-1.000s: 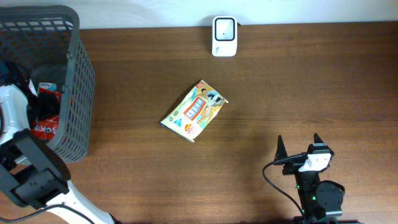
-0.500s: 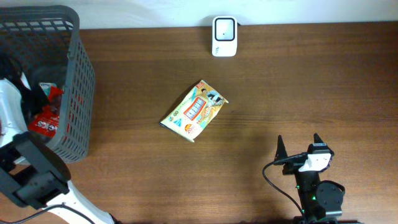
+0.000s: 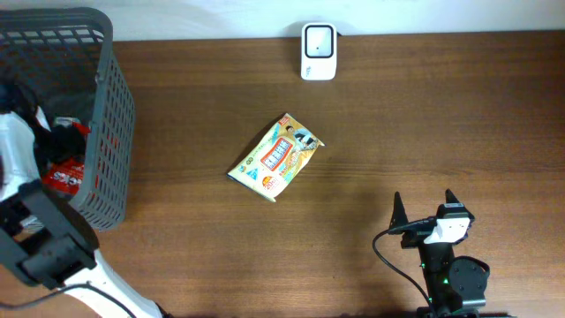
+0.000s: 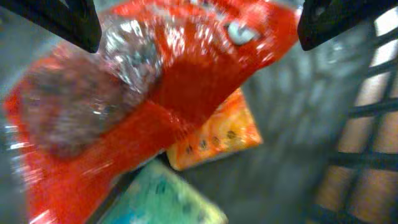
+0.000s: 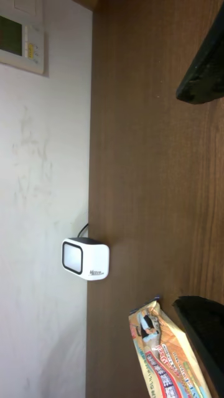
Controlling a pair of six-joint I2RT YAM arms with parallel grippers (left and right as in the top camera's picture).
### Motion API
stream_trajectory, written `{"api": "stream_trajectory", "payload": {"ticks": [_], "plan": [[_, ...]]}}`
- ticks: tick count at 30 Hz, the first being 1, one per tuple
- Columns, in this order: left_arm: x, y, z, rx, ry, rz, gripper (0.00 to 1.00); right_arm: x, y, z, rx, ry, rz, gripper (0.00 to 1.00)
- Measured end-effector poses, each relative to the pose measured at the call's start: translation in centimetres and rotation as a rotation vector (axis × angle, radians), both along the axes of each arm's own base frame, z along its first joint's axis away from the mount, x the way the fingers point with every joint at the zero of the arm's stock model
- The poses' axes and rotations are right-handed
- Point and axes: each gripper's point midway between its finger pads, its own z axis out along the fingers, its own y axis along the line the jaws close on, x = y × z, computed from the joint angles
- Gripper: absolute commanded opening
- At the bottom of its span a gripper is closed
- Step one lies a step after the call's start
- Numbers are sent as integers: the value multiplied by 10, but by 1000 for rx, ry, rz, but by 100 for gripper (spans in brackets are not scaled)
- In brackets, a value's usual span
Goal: Scan the item barcode
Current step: 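Return left gripper into the basket and grasp the red candy bag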
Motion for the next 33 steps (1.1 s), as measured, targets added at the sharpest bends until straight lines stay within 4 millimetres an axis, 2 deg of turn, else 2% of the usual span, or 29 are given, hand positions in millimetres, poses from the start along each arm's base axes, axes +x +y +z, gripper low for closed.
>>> {"api": "stream_trajectory", "payload": {"ticks": [1,3,4,5,6,7,9,14,17,18,19,20,22,23,25,27,29,33], "plan": [[-1,-2,-9,-16,17,-1,100,0,0,0,0,0,0,98],[-3,-4,-18,-35,33,-2,92,0,0,0,0,0,0,98],[-3,-5,-18,-38,31,-2,86,0,0,0,-1,0,0,98],[-2,-5,-18,-40,30,-3,75,0,0,0,-1,0,0,98],[-2,-5,-18,-41,29,-2,47,0,0,0,0,0,0,98],[-3,-6,-18,-45,33,-5,27,0,0,0,0,0,0,98],[-4,-7,-18,-49,35,-4,0,0,0,0,0,0,0,98],[-11,-12,-12,-74,67,-4,0,0,0,0,0,0,0,98],[-5,-9,9,-64,45,-5,0,0,0,0,-1,0,0,98],[-1,-8,19,-58,26,-6,3,0,0,0,0,0,0,98],[5,-5,30,-47,-1,-7,25,0,0,0,-1,0,0,98],[11,-2,41,-34,-31,-9,53,0,0,0,0,0,0,98],[23,3,59,-7,-87,-15,89,0,0,0,0,0,0,98],[26,4,64,-1,-104,-16,100,0,0,0,0,0,0,98],[28,5,65,0,-115,-18,100,0,0,0,-1,0,0,98],[31,6,59,2,-123,-16,100,0,0,0,0,0,0,99],[31,6,48,-1,-118,-16,100,0,0,0,0,0,0,98],[25,3,15,-20,-85,-22,100,0,0,0,0,0,0,98]]}}
